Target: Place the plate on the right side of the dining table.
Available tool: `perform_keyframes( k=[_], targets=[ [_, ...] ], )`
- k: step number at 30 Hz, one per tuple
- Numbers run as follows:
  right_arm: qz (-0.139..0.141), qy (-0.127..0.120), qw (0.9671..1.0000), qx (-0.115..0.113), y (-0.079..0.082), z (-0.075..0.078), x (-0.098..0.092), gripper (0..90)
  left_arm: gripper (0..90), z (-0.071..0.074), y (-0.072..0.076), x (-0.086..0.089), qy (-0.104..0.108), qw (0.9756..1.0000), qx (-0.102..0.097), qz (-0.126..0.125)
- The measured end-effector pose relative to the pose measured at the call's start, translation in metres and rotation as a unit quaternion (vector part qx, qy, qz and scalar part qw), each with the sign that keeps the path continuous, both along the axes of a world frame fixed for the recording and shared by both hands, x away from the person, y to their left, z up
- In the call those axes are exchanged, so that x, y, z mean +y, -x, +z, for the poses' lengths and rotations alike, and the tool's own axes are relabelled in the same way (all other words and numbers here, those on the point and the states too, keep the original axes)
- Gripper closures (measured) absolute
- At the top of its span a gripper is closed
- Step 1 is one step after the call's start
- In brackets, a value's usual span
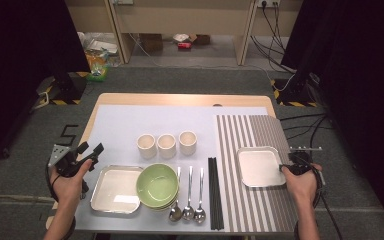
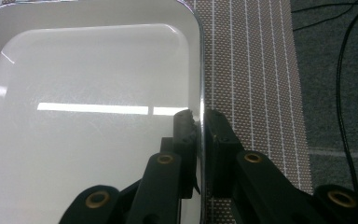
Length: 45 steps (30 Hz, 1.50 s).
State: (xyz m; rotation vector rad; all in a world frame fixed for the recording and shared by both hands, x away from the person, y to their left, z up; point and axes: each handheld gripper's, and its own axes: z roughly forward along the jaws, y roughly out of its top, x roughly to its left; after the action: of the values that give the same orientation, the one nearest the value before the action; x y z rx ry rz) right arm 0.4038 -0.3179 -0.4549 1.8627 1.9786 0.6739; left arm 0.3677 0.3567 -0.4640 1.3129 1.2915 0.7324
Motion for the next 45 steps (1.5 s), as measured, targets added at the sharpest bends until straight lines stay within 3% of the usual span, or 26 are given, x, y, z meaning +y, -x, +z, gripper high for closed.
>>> perform_keyframes(
  k=[14,26,37,45],
  targets=[
    [0.001,0.008,1.0000,0.000,0.002,0.000,0.002,80.2,31.9,0.000,0.000,0.000,-0.001,1.0000,0.000,0.000],
    [-0.004,0.000,0.9994,-0.034,0.004,0.015,0.006,70.9,30.9,0.000,0.000,-0.001,-0.003,1.0000,0.001,-0.003],
    [0.035,-0.015,0.9968,-0.070,0.011,0.035,0.031,69.9,29.5,0.000,0.000,-0.002,-0.004,0.9999,0.006,-0.009],
    [0.077,-0.026,0.9936,-0.078,0.016,0.046,0.065,69.9,28.0,-0.002,-0.001,-0.003,-0.005,0.9998,0.011,-0.013]
  ],
)
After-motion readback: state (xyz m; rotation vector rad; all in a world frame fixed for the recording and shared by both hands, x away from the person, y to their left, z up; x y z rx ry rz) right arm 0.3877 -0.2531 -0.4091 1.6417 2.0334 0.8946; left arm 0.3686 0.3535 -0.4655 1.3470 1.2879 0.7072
